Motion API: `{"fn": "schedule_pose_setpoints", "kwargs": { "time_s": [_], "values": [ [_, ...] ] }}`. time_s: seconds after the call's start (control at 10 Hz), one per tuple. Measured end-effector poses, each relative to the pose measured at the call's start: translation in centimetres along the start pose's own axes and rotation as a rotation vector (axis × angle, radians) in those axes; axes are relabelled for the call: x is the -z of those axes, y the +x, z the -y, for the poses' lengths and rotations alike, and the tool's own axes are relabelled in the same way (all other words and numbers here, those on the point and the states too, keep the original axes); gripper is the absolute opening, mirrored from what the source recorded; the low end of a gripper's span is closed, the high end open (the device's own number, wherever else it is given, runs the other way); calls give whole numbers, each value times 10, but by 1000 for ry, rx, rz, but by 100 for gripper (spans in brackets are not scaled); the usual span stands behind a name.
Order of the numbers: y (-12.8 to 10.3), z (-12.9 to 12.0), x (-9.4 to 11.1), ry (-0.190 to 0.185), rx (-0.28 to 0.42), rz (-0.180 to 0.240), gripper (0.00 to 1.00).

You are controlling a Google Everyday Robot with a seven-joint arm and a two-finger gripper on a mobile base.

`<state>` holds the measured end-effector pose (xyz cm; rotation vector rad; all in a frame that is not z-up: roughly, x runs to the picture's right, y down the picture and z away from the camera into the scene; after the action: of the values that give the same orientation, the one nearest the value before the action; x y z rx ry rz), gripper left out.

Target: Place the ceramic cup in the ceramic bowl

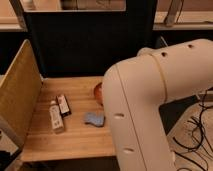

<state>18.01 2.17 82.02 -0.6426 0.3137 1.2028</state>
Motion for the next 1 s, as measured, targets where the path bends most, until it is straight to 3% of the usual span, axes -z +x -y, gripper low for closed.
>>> {"fn": "schedule_pose_setpoints", "kwargs": {
  "time_s": [0.3,0.5,0.7,1.0],
  "values": [
    [-32,-25,44,43,99,68,0],
    [-43,-48,54,47,165,84,0],
    [-56,-70,51,53,233,91,0],
    [-69,-81,24,53,277,69,0]
  ]
}}
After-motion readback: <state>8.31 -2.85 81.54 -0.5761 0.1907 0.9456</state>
